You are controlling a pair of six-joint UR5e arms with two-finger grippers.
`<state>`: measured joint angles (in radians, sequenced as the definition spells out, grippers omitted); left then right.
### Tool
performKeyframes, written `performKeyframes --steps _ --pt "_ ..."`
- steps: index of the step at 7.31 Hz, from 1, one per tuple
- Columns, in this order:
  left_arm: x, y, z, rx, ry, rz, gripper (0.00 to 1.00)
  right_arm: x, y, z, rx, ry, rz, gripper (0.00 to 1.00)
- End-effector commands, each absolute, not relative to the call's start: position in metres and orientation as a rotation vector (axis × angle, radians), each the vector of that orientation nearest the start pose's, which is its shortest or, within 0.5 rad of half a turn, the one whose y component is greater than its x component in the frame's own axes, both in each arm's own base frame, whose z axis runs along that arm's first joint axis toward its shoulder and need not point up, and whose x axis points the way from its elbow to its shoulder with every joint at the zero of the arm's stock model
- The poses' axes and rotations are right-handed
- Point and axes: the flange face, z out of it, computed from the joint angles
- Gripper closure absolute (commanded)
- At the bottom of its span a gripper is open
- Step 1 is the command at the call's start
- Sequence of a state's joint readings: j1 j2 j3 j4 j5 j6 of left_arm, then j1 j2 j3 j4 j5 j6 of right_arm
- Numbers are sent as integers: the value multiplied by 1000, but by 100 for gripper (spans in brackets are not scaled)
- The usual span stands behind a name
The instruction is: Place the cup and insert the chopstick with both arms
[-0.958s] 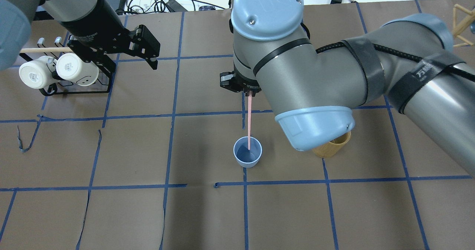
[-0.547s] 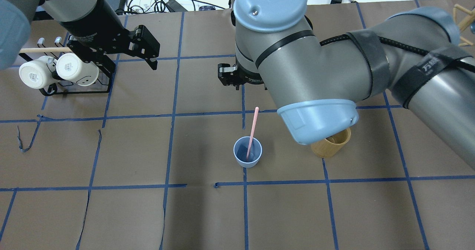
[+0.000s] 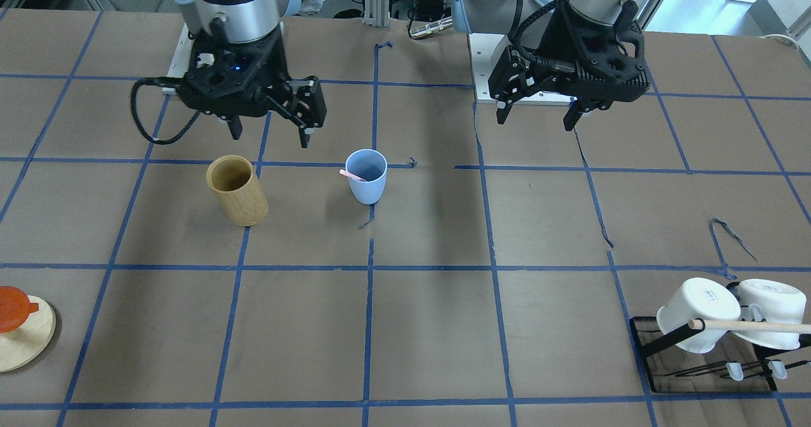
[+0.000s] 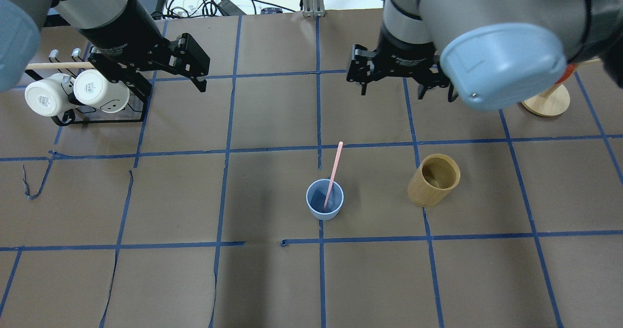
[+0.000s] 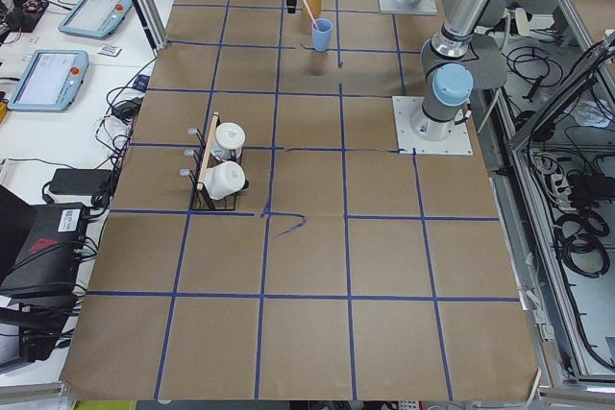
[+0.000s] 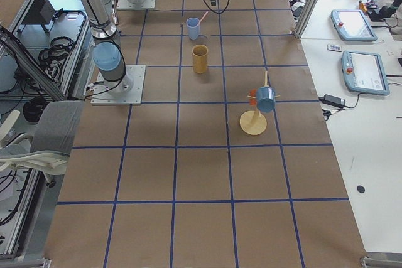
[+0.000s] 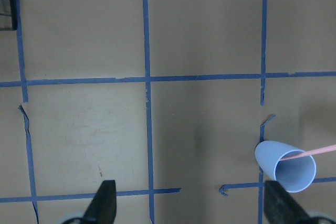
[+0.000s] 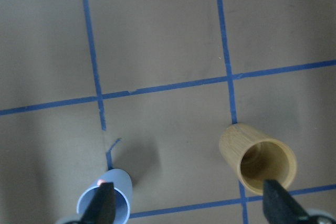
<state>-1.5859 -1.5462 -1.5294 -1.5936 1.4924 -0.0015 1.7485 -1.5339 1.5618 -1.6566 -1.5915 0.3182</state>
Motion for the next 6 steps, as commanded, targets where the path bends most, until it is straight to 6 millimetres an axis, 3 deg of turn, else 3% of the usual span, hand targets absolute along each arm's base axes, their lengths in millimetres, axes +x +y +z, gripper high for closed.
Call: performKeyframes --steps 1,2,6 --pt "-148 -482 519 25 3219 -71 0 184 -471 503 225 3151 -27 0" --pt "-149 -483 518 25 3221 -71 0 173 -470 495 244 3156 54 0" --pt "-149 -482 518 25 3221 -71 0 152 -475 497 208 3154 65 0"
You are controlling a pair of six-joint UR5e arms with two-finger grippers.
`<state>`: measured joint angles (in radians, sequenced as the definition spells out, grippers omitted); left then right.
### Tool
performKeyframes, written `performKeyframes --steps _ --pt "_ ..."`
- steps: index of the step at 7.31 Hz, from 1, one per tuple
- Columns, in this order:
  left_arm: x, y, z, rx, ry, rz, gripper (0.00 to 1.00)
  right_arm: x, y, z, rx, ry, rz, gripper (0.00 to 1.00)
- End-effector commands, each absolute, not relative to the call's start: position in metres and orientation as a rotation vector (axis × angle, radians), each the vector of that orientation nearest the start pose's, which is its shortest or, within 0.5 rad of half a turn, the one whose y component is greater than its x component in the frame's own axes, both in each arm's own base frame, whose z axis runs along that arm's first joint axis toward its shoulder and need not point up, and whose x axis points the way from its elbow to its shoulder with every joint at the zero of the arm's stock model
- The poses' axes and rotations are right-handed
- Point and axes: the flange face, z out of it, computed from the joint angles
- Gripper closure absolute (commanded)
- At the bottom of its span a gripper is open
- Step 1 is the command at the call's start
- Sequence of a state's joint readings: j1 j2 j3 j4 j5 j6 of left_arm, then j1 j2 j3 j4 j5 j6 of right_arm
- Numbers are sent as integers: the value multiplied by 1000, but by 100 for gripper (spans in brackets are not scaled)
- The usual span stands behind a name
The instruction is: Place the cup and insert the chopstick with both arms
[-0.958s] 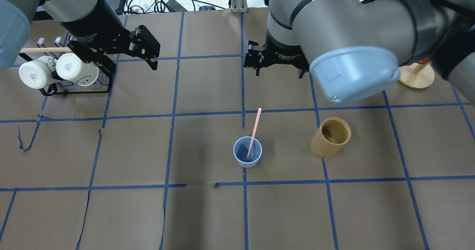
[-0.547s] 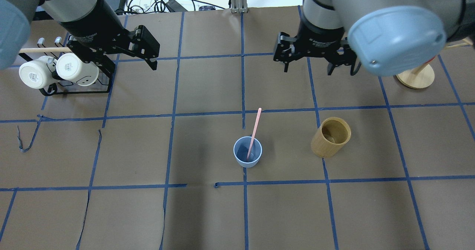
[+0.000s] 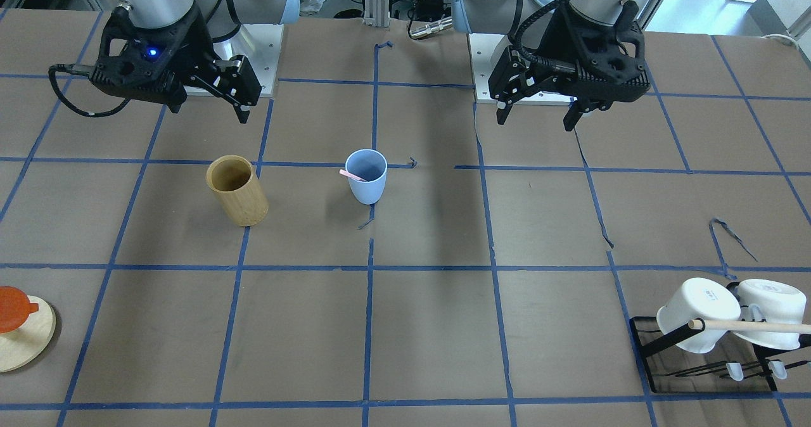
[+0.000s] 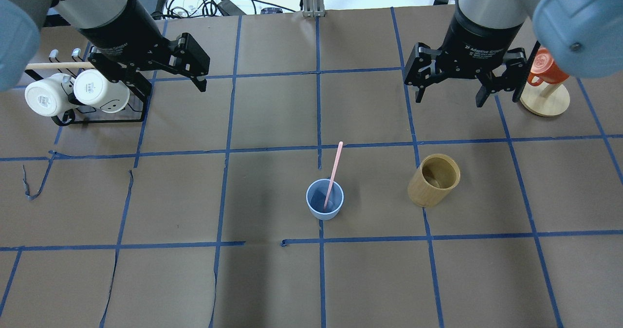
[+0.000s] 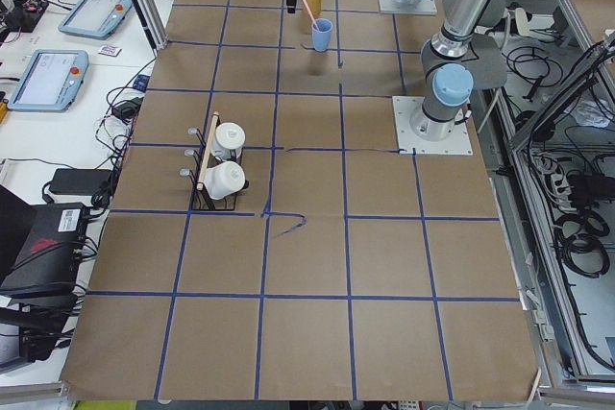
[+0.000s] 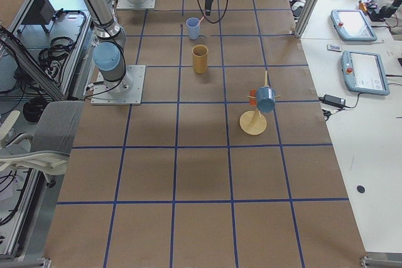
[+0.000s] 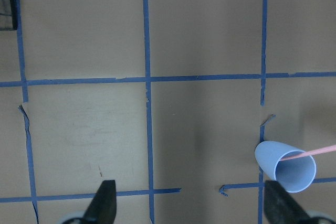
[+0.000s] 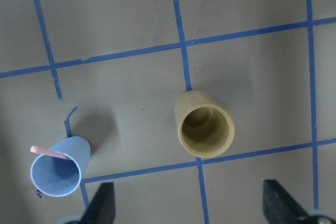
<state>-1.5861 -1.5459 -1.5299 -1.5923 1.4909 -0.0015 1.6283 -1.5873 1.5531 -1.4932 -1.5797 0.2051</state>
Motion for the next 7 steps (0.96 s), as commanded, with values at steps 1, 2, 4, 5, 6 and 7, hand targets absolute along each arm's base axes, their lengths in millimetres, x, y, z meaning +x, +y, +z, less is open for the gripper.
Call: performKeyframes --steps 1,2,4,5,6,7 --pt "-149 -482 518 25 3221 -68 0 140 -476 499 225 3152 68 0" --pt "-149 -481 519 25 3221 -71 0 130 -479 498 198 3151 71 0" --pt "-148 -481 519 22 3219 -68 0 129 -477 500 188 3155 78 0" --pt "-148 -481 520 23 3219 -73 0 129 -477 501 186 3155 71 0" --pt "-148 -482 520 23 3219 -73 0 129 -476 500 181 3149 76 0" --pt "-148 -482 519 23 3221 -73 0 131 -476 499 176 3141 79 0"
